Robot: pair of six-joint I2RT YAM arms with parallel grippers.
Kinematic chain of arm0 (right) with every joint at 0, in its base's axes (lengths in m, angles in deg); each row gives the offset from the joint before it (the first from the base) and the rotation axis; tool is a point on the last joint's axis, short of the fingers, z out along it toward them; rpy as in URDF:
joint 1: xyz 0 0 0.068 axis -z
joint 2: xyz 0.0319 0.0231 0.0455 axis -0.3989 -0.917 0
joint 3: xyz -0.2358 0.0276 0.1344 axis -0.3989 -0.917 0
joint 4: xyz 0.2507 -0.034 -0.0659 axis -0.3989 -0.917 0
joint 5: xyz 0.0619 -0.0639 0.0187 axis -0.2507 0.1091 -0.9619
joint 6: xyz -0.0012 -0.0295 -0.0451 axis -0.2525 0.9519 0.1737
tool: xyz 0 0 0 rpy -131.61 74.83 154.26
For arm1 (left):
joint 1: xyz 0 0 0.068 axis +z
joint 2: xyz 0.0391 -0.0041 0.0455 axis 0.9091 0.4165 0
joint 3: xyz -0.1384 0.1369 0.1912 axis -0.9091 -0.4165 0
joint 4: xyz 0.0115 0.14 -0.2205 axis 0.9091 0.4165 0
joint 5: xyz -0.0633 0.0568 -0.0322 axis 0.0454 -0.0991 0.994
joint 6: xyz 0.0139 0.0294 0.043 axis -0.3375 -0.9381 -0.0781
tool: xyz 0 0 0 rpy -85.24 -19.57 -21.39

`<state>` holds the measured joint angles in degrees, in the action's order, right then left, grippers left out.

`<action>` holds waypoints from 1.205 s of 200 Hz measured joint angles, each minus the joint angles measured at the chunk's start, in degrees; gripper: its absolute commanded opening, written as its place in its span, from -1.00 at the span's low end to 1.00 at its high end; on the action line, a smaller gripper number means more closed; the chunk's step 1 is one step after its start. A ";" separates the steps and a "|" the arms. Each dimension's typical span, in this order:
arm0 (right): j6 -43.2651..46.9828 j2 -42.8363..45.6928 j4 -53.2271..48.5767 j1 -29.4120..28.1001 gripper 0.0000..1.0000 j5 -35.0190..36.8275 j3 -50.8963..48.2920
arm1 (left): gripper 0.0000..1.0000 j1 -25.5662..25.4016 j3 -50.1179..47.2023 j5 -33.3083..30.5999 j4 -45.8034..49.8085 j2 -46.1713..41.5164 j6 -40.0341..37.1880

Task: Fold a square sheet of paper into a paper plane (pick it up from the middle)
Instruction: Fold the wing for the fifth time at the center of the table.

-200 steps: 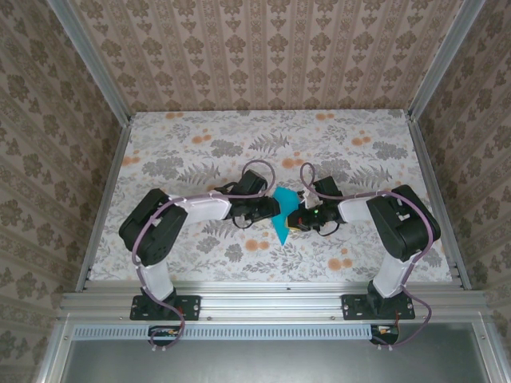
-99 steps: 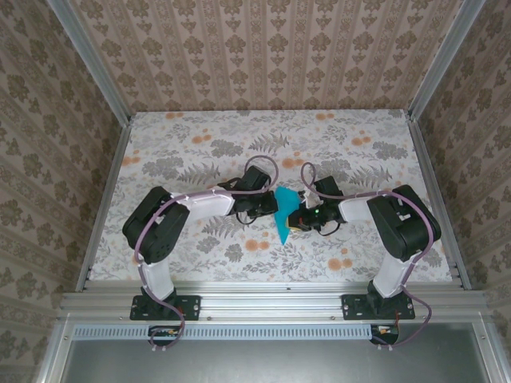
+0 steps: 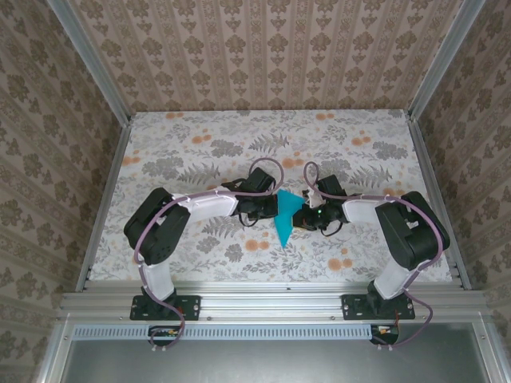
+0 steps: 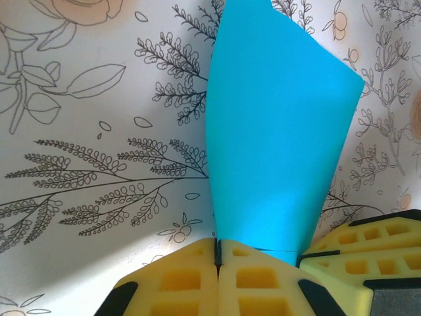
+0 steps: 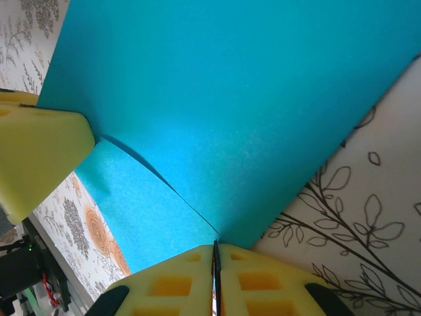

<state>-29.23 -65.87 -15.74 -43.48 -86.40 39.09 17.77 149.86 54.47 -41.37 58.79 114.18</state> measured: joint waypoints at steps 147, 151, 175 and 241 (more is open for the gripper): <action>0.44 -1.86 -0.57 -0.17 -0.80 0.92 1.62 | -0.96 -0.96 2.99 4.52 -2.58 2.19 0.46; 0.46 -1.86 -0.59 -0.17 -0.80 0.92 1.62 | -0.96 -1.07 3.02 4.57 -2.64 2.25 0.57; 0.46 -1.86 -0.57 -0.17 -0.80 0.92 1.62 | -0.97 -1.18 3.52 4.98 -3.17 2.84 1.11; 0.42 -2.08 -0.11 -0.15 -0.83 0.70 1.62 | -0.96 -1.29 4.55 5.84 -5.68 6.97 2.64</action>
<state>-28.82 -67.94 -15.85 -43.63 -85.70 40.71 16.48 154.41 60.31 -47.05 65.77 116.82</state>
